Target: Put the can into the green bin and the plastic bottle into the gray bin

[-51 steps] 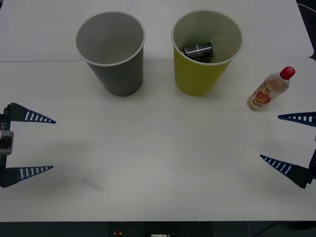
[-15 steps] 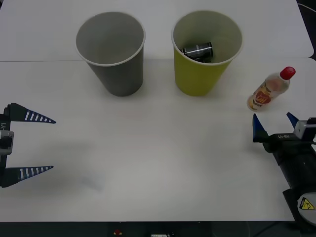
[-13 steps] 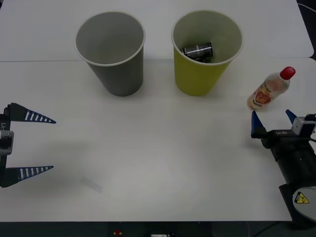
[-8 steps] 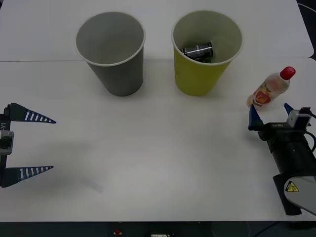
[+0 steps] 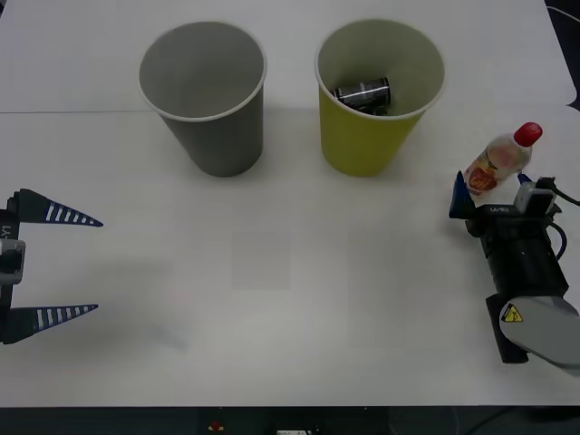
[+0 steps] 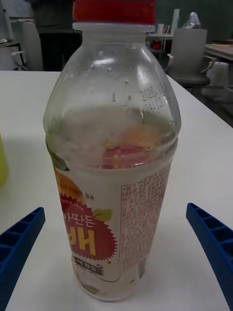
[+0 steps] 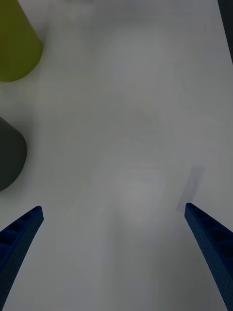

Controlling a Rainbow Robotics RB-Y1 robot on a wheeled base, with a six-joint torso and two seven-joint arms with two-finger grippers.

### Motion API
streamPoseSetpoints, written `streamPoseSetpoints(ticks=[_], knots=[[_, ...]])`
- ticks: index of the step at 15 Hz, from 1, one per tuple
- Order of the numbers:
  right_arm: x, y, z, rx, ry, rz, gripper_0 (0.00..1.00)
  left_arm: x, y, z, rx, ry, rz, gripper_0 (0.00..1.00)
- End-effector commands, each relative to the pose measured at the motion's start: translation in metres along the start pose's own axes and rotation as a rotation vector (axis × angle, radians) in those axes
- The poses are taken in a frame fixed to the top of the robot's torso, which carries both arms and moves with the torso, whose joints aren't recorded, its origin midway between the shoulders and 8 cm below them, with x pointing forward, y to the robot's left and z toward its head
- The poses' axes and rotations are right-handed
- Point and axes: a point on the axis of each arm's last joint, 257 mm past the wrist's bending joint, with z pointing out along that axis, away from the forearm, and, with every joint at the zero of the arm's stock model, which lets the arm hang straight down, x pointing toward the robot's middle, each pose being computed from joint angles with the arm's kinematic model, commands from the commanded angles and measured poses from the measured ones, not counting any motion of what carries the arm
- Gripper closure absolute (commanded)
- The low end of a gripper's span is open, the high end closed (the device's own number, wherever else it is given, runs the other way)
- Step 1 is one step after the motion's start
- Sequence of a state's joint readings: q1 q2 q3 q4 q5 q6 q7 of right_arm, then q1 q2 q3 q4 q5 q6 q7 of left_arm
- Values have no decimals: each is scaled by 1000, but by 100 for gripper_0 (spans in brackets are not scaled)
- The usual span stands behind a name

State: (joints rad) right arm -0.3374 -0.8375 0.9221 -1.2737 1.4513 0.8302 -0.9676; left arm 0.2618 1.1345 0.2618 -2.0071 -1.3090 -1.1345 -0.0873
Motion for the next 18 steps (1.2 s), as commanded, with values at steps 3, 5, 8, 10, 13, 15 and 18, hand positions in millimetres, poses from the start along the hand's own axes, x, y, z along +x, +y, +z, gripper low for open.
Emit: streamPoseSetpoints(ticks=[3, 5, 8, 10, 13, 15, 18], knots=[[-4, -1, 17, 23, -14, -11, 0, 0, 0, 0, 0, 0, 0, 0], [-5, 0, 21, 32, -13, -5, 0, 0, 0, 0, 0, 0, 0, 0], [-9, 2, 28, 32, -11, -8, 0, 0, 0, 0, 0, 0, 0, 0], [-8, 0, 33, 42, -13, -28, 12, 0, 0, 0, 0, 0, 0, 0], [-9, 0, 40, 45, -10, -40, 100, 0, 0, 0, 0, 0, 0, 0], [-7, 1, 40, 41, -3, -41, 100, 0, 0, 0, 0, 0, 0, 0], [-8, 2, 40, 33, -9, -55, 100, 0, 0, 0, 0, 0, 0, 0]])
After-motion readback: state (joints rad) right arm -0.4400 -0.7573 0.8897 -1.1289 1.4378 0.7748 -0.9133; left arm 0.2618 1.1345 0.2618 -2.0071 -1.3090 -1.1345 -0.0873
